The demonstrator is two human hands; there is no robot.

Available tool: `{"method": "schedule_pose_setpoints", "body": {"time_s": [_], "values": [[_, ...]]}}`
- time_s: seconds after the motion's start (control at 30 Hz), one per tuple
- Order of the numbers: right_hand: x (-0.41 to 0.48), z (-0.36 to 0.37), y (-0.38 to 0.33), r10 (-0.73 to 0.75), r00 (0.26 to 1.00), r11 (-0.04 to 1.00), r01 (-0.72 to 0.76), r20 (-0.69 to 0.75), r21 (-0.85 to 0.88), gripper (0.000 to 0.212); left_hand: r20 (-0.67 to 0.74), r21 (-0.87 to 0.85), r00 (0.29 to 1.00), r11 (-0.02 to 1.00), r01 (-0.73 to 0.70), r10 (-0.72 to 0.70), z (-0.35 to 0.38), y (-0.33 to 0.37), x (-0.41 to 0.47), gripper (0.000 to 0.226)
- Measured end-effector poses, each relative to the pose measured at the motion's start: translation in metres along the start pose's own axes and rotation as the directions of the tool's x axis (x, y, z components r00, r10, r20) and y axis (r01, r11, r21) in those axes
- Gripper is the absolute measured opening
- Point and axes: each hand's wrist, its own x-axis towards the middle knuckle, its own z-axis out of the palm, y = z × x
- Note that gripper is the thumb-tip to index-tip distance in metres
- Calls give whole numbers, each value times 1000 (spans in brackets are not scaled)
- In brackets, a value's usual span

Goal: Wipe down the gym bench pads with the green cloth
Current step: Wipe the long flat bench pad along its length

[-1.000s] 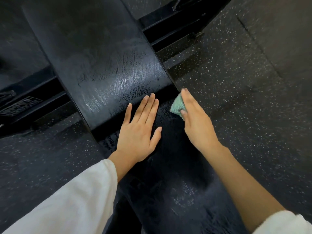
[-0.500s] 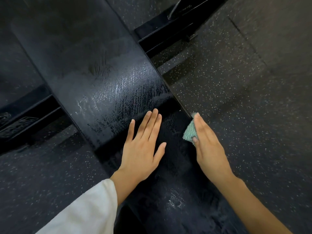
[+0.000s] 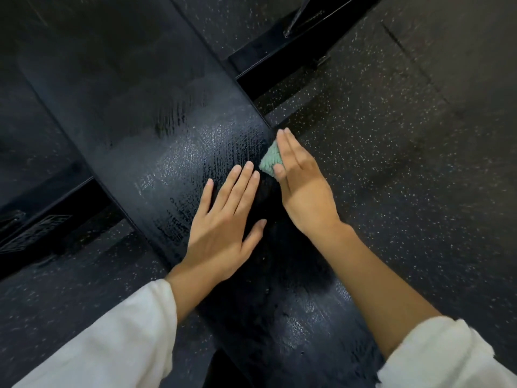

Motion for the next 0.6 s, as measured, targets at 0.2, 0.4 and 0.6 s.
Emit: {"method": "schedule_pose_setpoints", "body": {"time_s": [0.2, 0.4, 0.6], "values": [[-56, -13, 21, -15, 1000, 1000, 15, 26, 2, 56, 45, 0, 998, 999, -47, 47, -4, -19, 13, 68], [-87, -19, 37, 34, 998, 999, -32, 58, -30, 54, 39, -17, 998, 999, -47, 48, -10, -37, 35, 67], [-61, -16, 21, 40, 999, 999, -40, 5, 34, 52, 5, 4, 998, 998, -60, 60, -8, -41, 39, 67]]}}
